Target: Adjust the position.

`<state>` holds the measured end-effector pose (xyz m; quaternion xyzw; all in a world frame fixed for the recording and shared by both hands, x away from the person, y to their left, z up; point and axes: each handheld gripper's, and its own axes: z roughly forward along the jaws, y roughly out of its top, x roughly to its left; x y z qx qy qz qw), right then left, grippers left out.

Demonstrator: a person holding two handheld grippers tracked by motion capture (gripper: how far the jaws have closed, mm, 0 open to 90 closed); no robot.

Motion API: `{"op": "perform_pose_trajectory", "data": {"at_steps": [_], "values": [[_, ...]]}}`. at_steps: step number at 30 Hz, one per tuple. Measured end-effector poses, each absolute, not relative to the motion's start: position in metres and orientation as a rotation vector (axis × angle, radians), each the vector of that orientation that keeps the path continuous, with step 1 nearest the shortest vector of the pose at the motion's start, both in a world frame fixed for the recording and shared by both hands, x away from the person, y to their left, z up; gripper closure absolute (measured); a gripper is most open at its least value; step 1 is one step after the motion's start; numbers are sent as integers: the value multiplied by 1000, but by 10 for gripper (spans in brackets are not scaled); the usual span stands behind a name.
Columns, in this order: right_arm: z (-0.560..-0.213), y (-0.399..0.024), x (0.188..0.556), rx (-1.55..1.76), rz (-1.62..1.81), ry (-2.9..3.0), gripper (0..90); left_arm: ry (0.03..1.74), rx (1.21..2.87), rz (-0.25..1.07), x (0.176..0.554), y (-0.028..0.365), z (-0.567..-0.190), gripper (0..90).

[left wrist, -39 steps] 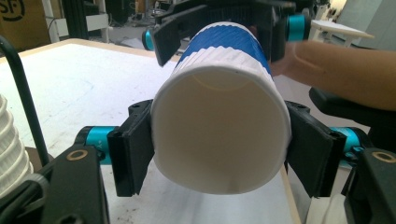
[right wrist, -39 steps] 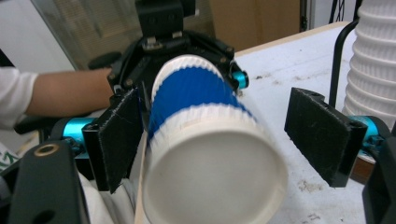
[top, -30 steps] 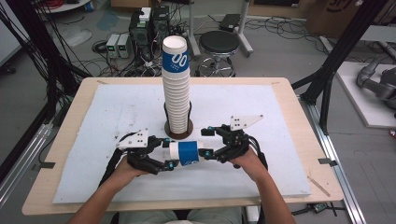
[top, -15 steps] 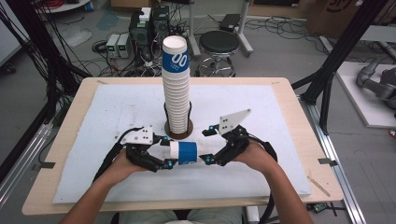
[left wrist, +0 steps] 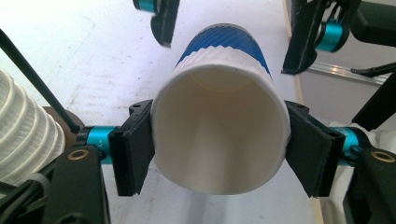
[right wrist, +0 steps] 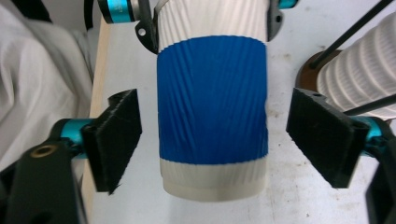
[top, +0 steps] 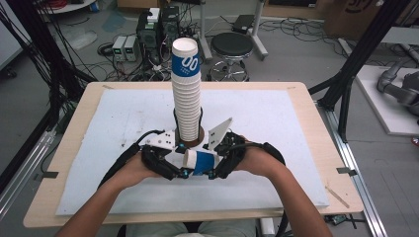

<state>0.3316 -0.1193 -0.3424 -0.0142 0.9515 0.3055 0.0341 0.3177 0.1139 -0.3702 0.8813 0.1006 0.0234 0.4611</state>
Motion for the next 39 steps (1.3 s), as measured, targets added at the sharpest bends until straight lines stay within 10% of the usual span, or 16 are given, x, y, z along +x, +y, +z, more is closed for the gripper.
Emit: {"op": "perform_pose_trajectory", "data": {"at_steps": [23,39], "values": [[-352,-103,328,-80,709,2973,318,244,2217,45,318,102,-371,275],[-360,-165,340,253,1068,2774,318,415,1703,151,316,167,-373,207]]}}
